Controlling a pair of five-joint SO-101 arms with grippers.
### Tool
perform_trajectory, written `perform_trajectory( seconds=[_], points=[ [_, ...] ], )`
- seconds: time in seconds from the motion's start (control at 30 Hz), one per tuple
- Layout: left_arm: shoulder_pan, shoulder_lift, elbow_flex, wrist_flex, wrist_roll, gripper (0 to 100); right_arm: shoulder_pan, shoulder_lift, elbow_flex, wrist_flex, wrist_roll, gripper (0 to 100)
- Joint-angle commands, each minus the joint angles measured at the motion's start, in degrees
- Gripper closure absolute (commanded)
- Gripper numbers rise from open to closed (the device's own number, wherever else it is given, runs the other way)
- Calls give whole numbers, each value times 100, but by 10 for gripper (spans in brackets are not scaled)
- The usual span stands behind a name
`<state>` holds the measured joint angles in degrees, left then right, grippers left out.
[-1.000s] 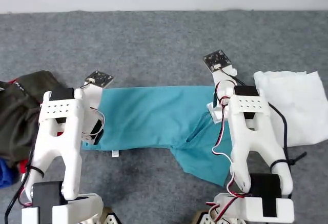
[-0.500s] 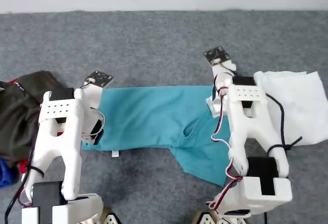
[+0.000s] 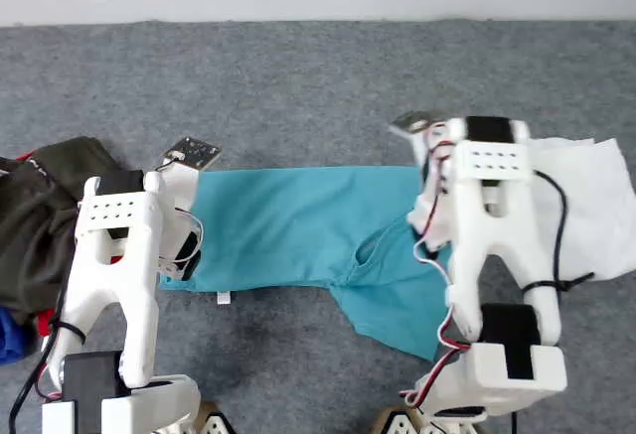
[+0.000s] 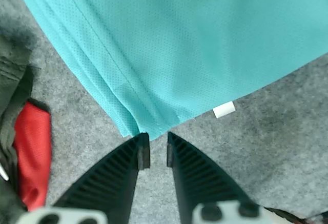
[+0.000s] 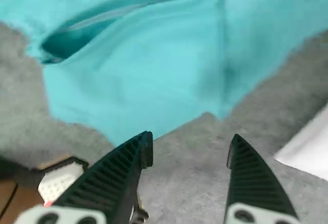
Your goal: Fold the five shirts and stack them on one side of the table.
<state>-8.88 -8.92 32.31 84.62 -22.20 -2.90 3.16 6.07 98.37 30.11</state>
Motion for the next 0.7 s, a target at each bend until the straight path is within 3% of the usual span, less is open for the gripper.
perform_trajectory(
  seconds=[0.0,0.3,0.5,0.67],
  points=[
    [53,-211,13,-35,-53,935,-585,-13,79,145,70,753],
    [53,-211,13,-18,-53,935,-1666,4,105,-224,-589,753],
    [53,-211,13,-18,-53,935,-1877,4,492,-295,-730,753],
    [53,-211,22,-18,-53,935,-1877,4,932,-1033,-756,753]
  ],
)
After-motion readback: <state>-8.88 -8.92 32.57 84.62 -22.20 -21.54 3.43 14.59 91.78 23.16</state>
